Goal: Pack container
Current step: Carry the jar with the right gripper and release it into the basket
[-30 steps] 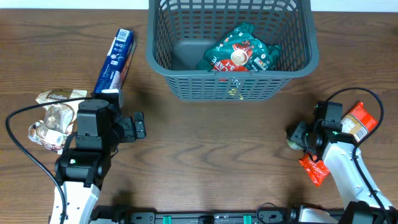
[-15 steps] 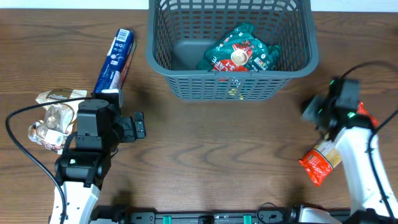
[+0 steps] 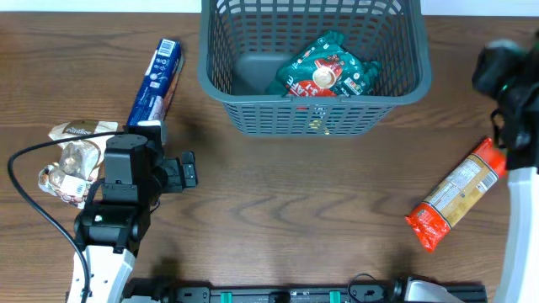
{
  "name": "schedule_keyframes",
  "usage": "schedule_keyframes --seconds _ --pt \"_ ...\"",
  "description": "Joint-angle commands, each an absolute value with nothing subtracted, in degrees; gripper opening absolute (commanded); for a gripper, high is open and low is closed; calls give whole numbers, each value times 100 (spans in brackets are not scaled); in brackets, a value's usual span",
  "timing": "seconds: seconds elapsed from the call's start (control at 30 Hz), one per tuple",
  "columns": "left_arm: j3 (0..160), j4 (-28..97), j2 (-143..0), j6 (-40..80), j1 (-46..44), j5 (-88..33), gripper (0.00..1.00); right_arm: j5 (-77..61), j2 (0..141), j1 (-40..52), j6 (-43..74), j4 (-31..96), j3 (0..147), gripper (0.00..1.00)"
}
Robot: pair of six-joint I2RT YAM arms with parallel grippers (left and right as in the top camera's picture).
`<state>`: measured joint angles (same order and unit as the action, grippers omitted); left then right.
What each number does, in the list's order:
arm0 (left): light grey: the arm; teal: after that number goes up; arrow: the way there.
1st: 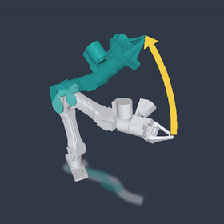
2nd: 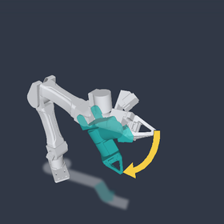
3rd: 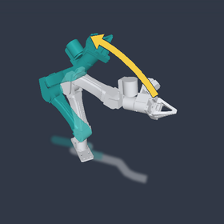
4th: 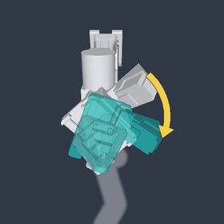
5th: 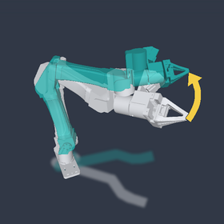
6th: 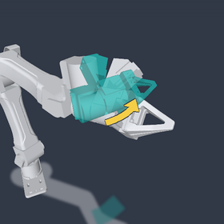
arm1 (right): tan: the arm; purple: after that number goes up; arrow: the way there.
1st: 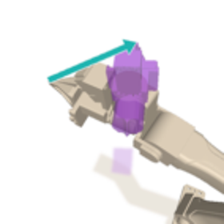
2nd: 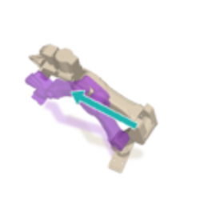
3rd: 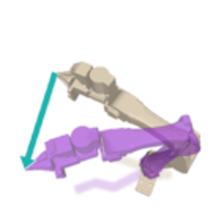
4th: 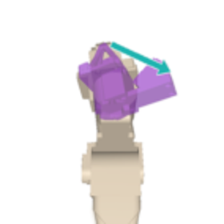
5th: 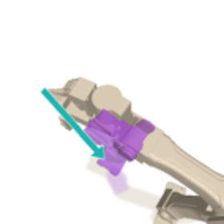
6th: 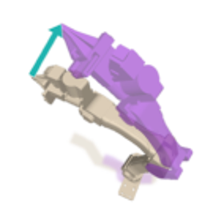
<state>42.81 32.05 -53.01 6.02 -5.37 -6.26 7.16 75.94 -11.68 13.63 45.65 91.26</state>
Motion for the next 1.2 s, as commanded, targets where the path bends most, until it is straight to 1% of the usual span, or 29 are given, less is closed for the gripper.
schedule_keyframes --seconds 0.0,0.17,0.2,0.3,0.63,0.87,1.07,1.1,1.13,1.17 --pt "4405 3212 -5310 628 -543 -687 99 -226 7703 -792 257 4718 9922 1" --pt "4405 3212 -5310 628 -543 -685 99 -980 8239 -91 -1028 5181 10844 1" --pt "4405 3212 -5310 628 -543 -687 99 -1055 8423 141 -1385 5312 11006 1" --pt "4405 3212 -5310 628 -545 -687 99 -1092 8914 661 -1946 5518 11172 1" --pt "4405 3214 -5310 628 -545 -687 99 -1100 10554 1452 -2152 5671 11170 1" --pt "4405 3253 -5310 628 -543 -687 99 -1096 11476 1514 -2154 6029 11168 1" --pt "4405 3256 -5310 628 -543 -687 99 -1079 11909 1507 -2196 6473 11168 1" --pt "4405 3256 -5310 628 -543 -687 99 -1063 11917 1509 -2196 6477 11168 4" --pt "4405 3256 -5310 628 -543 -687 99 -1050 11917 1509 -2193 6473 11168 22" --pt "4405 3256 -5310 628 -543 -687 99 -1052 11915 1507 -2193 6458 11170 46"
